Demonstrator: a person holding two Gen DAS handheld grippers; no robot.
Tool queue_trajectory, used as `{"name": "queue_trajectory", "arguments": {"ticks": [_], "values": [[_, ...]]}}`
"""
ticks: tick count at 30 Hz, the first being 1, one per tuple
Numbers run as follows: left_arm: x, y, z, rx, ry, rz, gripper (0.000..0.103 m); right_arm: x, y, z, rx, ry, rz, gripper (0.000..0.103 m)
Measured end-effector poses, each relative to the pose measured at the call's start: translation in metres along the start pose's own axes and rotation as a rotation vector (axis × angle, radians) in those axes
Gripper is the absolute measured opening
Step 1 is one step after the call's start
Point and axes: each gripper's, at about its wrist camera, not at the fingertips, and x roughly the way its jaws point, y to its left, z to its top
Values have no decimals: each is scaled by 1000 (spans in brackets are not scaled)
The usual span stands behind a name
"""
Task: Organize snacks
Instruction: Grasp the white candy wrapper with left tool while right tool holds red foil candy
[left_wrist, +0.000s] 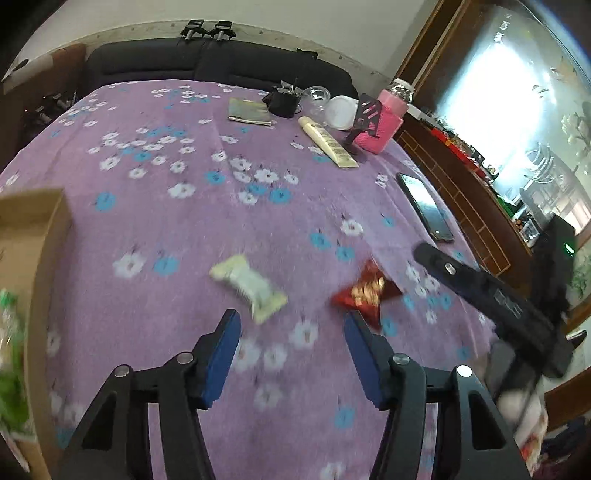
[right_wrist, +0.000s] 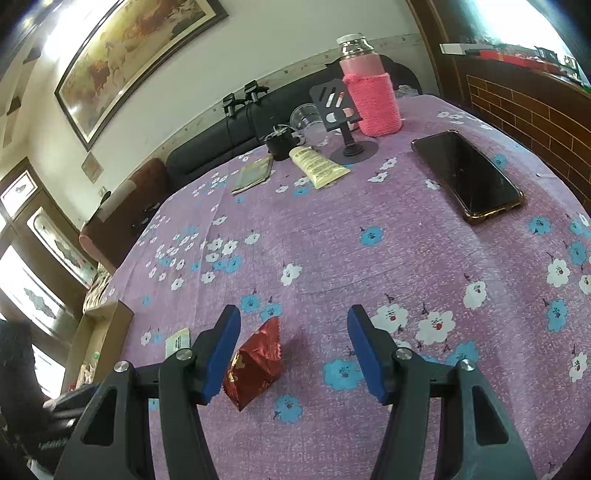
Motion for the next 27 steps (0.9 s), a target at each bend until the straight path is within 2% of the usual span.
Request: {"name": "queue_trajectory", "arguments": {"ticks": [5, 6, 9, 12, 13, 14, 15, 17, 20, 27], "values": [[40, 6, 13, 19, 53, 102, 62, -3, -4, 3, 17, -8, 7, 59], [42, 4, 13, 44, 25, 110, 63, -3, -5, 3, 19, -9, 8, 59], [49, -5, 11, 129, 33, 152, 76, -4, -6, 4, 28, -8, 15, 60], [53, -12, 9, 192, 46, 192, 76, -5, -6, 5, 31, -7, 18, 60], [53, -13, 9, 206, 46, 200, 62, -5, -6, 5, 31, -8, 18, 61], [52, -13, 9, 211, 46, 196, 32, -5, -6, 5, 30, -8, 14, 61], [51, -11, 10, 200, 56, 166, 24, -5, -7, 5, 32, -8, 11, 61], [45, -9, 9, 194, 56, 165, 21, -5, -8, 4, 39, -4, 6, 61], [35, -9, 7, 200, 36, 163, 21, -1, -9, 2, 49, 23, 16, 62], [-4, -6, 1, 161, -36, 103, 21, 4, -9, 0, 60, 62, 58, 62]]}}
